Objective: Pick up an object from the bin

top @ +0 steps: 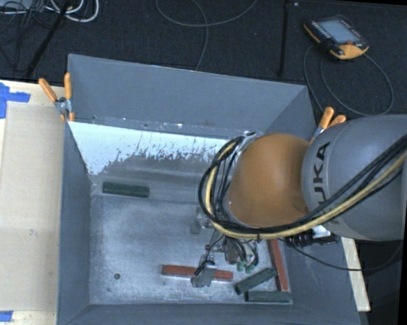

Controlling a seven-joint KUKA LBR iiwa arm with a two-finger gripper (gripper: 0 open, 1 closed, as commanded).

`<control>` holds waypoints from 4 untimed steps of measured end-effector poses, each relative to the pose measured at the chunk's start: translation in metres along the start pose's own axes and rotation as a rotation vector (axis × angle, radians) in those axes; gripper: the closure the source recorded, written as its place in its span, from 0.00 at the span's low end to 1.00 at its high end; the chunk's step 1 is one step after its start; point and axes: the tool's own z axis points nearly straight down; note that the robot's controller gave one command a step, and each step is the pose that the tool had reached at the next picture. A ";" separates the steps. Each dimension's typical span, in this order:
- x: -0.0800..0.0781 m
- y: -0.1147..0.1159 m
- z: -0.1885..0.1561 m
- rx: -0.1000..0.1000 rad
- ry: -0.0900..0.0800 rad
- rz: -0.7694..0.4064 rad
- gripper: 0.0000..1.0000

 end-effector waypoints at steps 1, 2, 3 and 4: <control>0.005 -0.007 0.061 0.001 0.002 -0.036 0.00; 0.019 -0.008 0.100 0.001 0.008 -0.053 1.00; 0.019 -0.008 0.100 0.001 0.008 -0.052 1.00; -0.009 -0.036 -0.055 0.001 0.004 -0.011 1.00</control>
Offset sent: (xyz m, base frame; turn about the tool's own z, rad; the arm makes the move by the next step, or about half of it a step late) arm -0.0187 -0.0061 -0.0995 -0.0577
